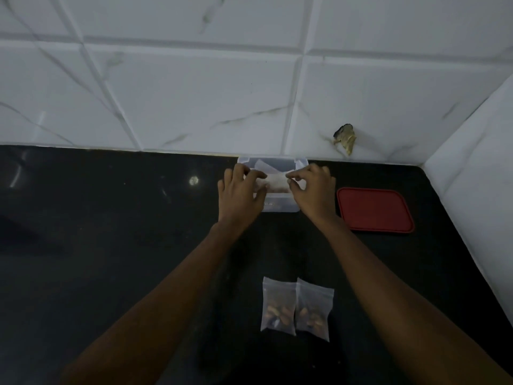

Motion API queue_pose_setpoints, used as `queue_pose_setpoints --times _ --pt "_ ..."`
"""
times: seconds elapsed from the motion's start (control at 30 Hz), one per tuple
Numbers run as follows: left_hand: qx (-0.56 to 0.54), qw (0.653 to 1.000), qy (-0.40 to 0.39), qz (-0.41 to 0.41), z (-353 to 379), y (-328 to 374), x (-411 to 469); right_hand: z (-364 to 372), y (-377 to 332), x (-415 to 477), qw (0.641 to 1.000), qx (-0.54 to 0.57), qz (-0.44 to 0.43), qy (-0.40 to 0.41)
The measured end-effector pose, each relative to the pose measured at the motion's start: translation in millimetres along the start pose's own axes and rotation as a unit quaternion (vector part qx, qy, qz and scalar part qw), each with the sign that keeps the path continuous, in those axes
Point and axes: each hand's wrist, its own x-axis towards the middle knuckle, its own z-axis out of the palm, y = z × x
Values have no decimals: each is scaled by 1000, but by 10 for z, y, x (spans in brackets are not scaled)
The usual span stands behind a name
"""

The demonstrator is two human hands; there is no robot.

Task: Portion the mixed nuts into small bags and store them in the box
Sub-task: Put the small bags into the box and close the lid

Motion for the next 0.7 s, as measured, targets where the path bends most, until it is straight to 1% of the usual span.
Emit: queue_pose_setpoints --times 0.1,0.17,0.27,0.37,0.43,0.5,0.6,0.67,0.7 --pt "-44 999 4 -10 13 51 -328 10 129 -335 999 26 11 -17" --pt "-72 997 -35 -2 24 95 -564 -33 182 -605 999 40 15 -29" --pt "-96 982 -165 3 37 106 -750 -66 235 -903 997 67 25 -36" --pt "-43 949 -311 20 18 109 -890 -81 277 -1168 993 78 35 -83" --pt "7 926 -376 46 27 107 -987 -76 310 -1297 991 71 42 -106" --pt "34 919 -389 60 67 92 -1086 -71 340 -1400 990 63 47 -116" --pt "27 929 -367 43 107 95 -1173 -74 368 -1503 989 56 45 -129" --pt "24 926 -374 39 115 93 -1169 -78 386 -1541 989 52 48 -132" --pt "5 925 -380 29 106 82 -1150 -86 389 -1548 988 54 48 -135"
